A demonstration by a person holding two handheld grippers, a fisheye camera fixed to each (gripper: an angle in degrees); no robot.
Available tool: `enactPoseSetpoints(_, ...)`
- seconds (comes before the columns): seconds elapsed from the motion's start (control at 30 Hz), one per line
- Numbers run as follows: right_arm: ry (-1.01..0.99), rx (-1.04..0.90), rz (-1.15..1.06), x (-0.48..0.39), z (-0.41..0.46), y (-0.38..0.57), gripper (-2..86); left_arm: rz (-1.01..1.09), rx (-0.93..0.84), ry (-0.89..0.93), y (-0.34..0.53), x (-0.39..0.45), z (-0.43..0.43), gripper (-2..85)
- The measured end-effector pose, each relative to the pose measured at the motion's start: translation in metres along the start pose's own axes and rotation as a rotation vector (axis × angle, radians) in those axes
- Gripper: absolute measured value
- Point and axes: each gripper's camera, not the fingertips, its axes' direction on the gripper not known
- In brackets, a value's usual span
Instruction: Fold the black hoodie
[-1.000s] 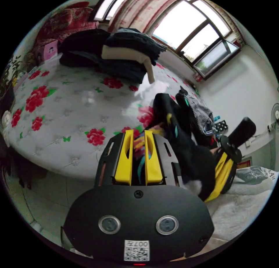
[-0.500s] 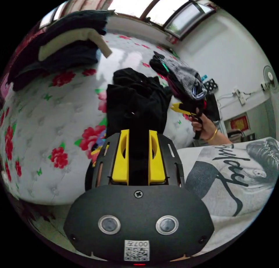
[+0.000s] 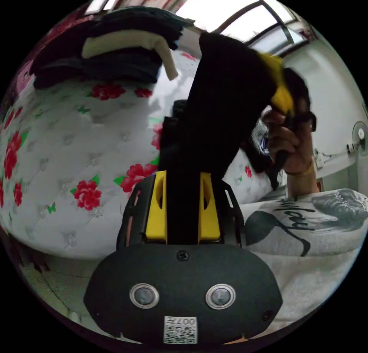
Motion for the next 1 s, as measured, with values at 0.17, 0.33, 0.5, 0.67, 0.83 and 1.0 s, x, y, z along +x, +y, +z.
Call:
enactPoseSetpoints(0.17,0.007,-0.348,-0.261,-0.048,0.105,-0.028,6.8,-0.306,0.127,-0.16,0.017,-0.071,-0.046,11.5)
enactPoseSetpoints(0.33,0.182,-0.261,0.006,0.021,0.065,0.021,7.9,-0.581,0.224,-0.271,0.06,-0.123,-0.079,10.3)
enactPoseSetpoints(0.5,0.548,-0.03,0.457,0.08,-0.051,0.105,9.5,-0.407,0.158,-0.243,0.003,-0.108,-0.047,9.6)
enactPoseSetpoints(0.67,0.791,-0.051,0.561,0.084,-0.09,0.137,11.6,-0.102,-0.047,-0.094,-0.111,-0.066,0.056,12.3)
enactPoseSetpoints(0.83,0.883,-0.331,0.477,0.098,-0.036,0.127,13.1,0.157,-0.457,-0.22,-0.186,-0.011,0.207,13.8)
enactPoseSetpoints(1.0,1.101,-0.554,0.255,0.077,0.029,0.145,11.3,0.383,-0.457,-0.439,-0.178,0.042,0.233,6.0)
